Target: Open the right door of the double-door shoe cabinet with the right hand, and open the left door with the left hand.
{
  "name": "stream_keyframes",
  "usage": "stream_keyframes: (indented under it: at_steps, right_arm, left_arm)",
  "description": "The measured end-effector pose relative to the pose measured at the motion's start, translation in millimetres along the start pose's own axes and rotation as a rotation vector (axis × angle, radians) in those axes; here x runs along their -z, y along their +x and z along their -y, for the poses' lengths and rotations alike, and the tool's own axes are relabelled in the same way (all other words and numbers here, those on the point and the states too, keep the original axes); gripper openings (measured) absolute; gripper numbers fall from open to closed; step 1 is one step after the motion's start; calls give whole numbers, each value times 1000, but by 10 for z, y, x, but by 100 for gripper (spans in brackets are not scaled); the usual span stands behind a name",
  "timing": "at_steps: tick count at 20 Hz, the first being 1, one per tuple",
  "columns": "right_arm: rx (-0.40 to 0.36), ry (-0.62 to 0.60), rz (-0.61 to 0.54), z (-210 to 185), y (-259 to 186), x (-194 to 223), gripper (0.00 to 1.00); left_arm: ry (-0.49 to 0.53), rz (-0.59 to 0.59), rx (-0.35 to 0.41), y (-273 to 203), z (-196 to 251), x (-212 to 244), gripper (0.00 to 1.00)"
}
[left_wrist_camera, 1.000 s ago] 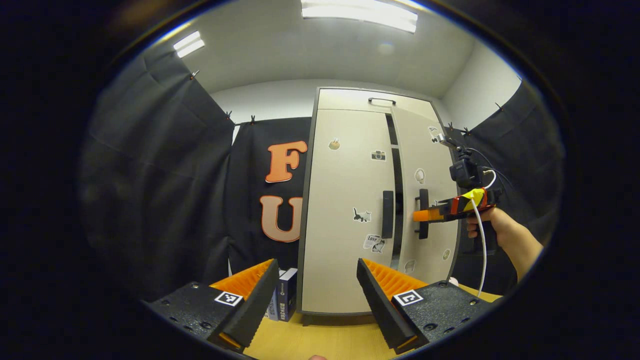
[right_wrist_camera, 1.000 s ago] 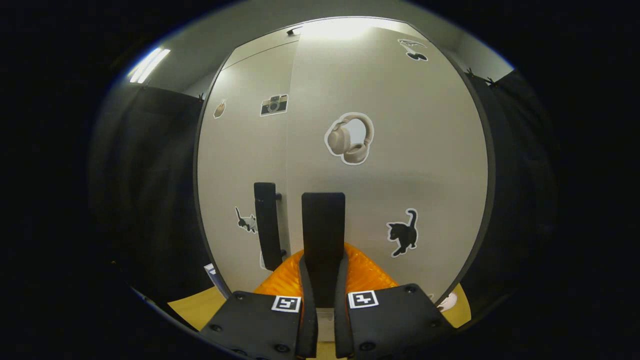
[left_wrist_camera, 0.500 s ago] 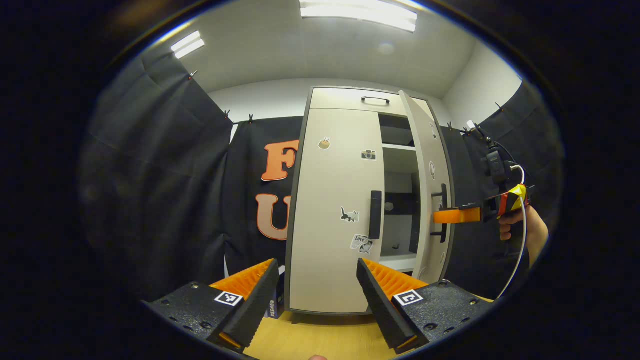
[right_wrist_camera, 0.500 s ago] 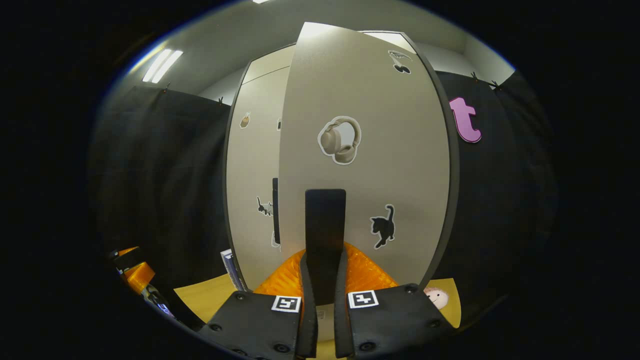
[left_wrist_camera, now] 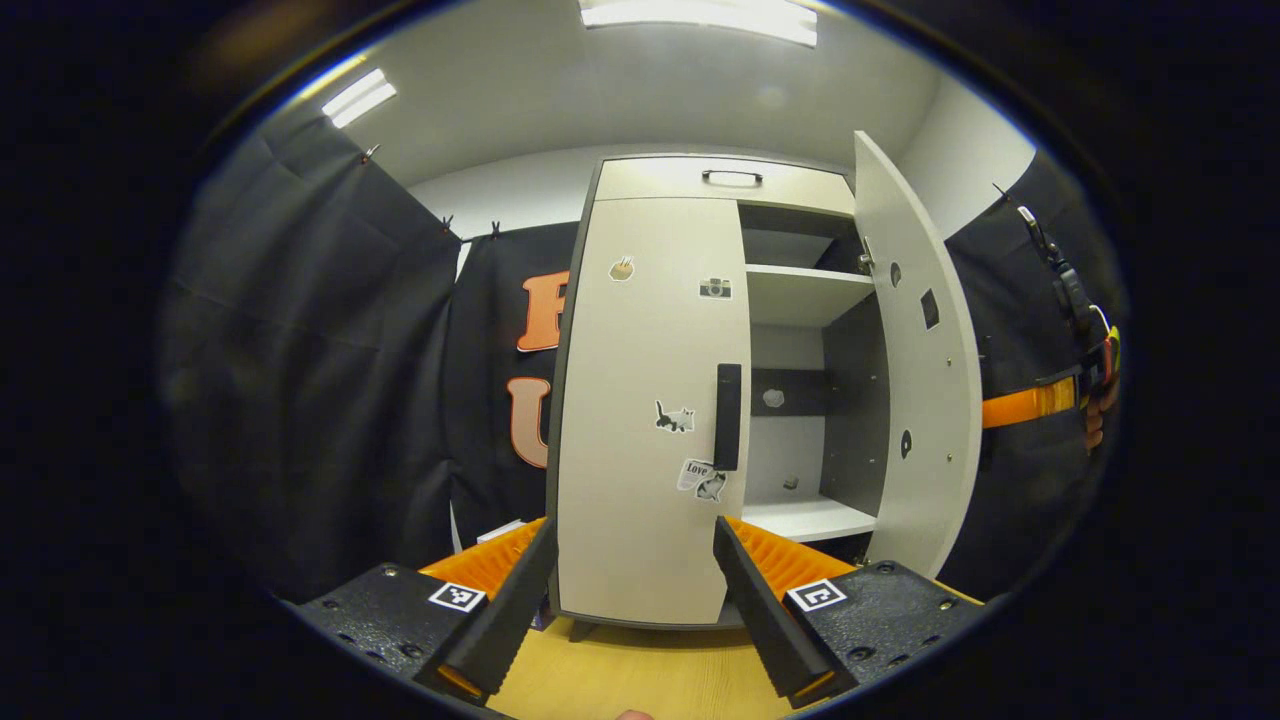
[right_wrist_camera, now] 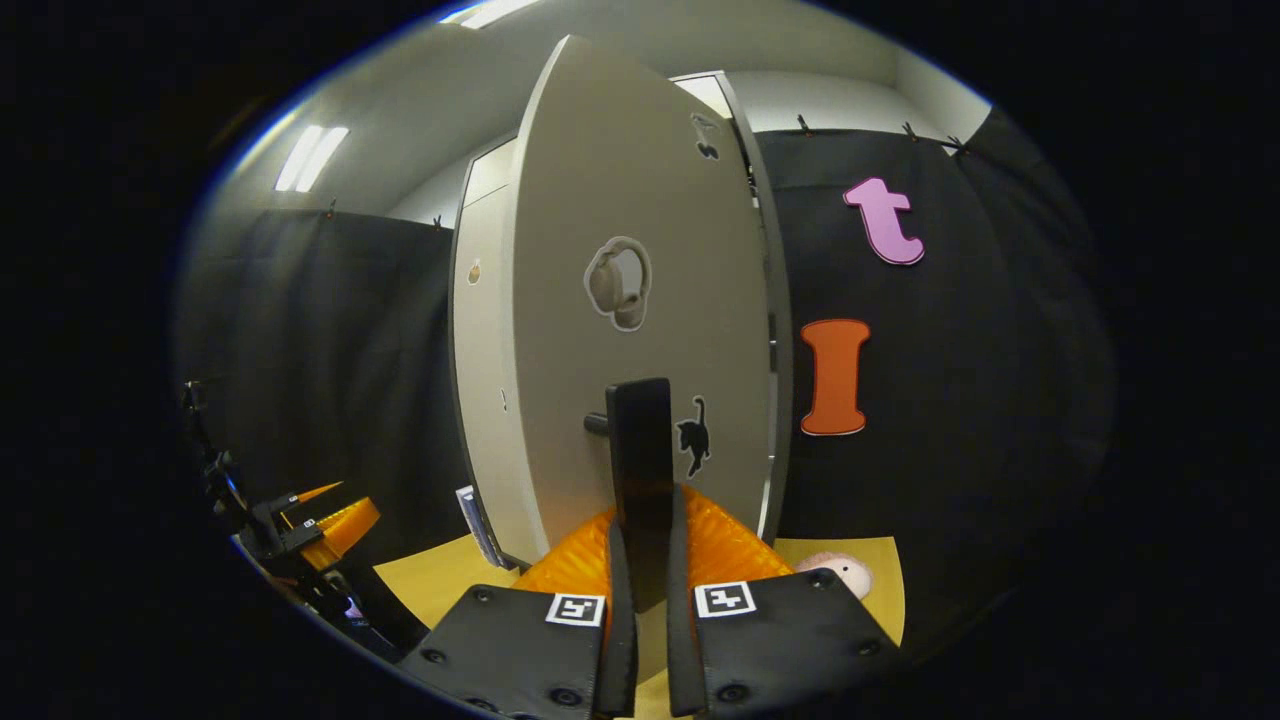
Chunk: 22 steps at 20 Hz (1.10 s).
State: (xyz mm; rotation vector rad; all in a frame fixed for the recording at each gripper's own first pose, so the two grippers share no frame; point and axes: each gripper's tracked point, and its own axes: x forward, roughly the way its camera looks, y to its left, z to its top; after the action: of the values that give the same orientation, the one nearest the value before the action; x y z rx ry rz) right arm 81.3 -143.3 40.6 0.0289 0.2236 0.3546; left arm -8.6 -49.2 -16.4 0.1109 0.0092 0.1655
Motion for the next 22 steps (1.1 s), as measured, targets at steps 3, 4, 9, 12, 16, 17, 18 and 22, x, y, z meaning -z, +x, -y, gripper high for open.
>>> stream_keyframes:
  at_steps: [3,4,9,12,16,17,18,22]
  right_arm:
    - [46,2,17,283,-74,-12,20]
    - [71,2,22,379,-99,-21,19]
    - [73,9,29,553,-177,-37,12]
    - [84,-30,28,589,-167,-40,12]
    - [104,-23,43,594,-144,-43,11]
    - [110,-24,47,598,-143,-39,12]
    - [119,-26,48,602,-149,-35,11]
    - [151,-86,53,577,-284,2,11]
  left_arm:
    - [-10,-7,2,7,175,12,94]
    - [-12,-9,10,3,245,11,94]
    - [-13,0,24,-25,456,-28,94]
    - [-19,5,15,-36,506,-56,94]
    - [-13,10,11,3,552,-119,94]
    - [-7,10,10,16,569,-128,94]
    - [-1,9,11,20,592,-144,94]
    - [14,10,23,74,675,-164,94]
